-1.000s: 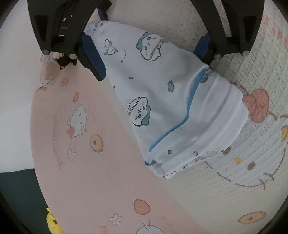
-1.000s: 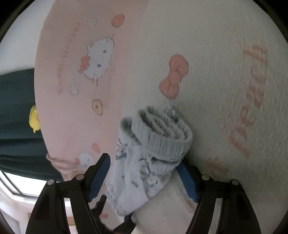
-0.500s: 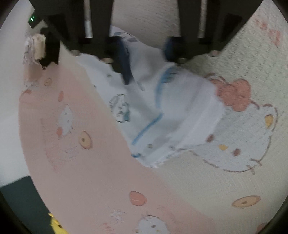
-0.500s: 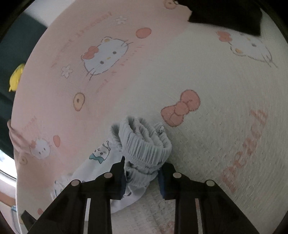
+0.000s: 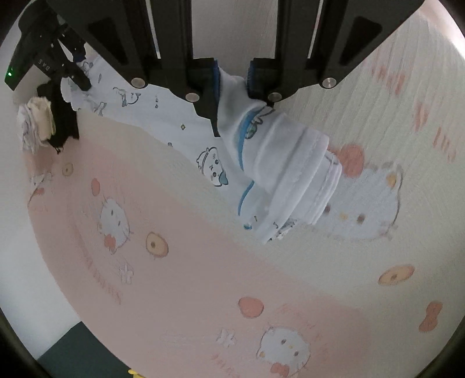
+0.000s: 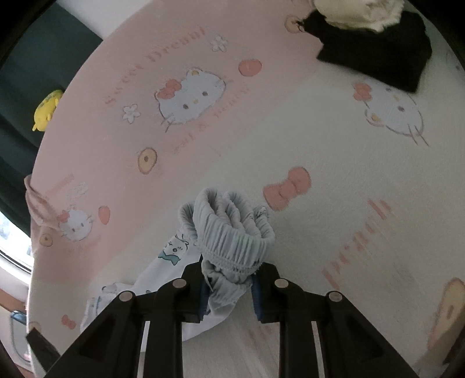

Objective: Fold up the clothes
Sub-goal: 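Grasp the piped end with the left gripper while the right gripper grasps the cuffs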

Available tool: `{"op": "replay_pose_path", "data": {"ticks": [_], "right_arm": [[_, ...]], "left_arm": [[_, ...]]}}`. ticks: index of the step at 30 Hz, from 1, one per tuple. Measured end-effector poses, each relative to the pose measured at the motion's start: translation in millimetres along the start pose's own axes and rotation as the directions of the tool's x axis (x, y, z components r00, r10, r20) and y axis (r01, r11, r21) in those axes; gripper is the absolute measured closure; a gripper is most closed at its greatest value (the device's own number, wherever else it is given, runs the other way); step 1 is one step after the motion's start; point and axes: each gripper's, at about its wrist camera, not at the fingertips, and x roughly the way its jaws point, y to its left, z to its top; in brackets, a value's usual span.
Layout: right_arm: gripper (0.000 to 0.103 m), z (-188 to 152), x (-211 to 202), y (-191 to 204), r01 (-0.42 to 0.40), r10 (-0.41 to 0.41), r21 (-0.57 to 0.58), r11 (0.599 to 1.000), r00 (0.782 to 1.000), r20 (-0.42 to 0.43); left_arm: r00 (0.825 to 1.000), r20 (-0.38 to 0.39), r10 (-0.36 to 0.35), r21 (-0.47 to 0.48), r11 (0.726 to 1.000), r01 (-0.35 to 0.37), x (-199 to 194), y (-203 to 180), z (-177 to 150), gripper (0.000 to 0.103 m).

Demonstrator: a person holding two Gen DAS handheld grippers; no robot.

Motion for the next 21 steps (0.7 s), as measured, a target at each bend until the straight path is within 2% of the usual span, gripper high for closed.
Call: {"op": "replay_pose_path", "data": {"ticks": [5, 10, 13, 19, 21], "right_arm": [[0.081, -13, -14, 1, 0.022, -0.025, -0.045, 0.999, 0.998, -0.055], [0.081, -28, -25, -5, 0.020, -0.027, -0.065, 0.998, 0.994, -0.108], [0.081, -33, -33, -9, 0.027, -0.033, -0.058, 0.998, 0.993, -0.109], [0.081, -37, -46, -2, 0.026, -0.033, -0.093, 0.995, 0.996, -0.078], [0.081, -35, -42, -1, 0.035, -0.042, -0.090, 0.995, 0.995, -0.086]], "left_arm": [[0.997, -0.073, -0.017, -0.081, 0.997, 0.011, -6, 14, -19, 0.091], [0.995, -0.098, -0.018, -0.086, 0.996, 0.010, -14, 10, -27, 0.091], [0.993, -0.112, -0.030, -0.099, 0.995, 0.019, -20, 9, -35, 0.091], [0.991, -0.132, -0.017, -0.059, 0.998, 0.009, -15, 1, -45, 0.091], [0.989, -0.145, -0.031, -0.080, 0.997, 0.020, -12, 3, -47, 0.091]]}}
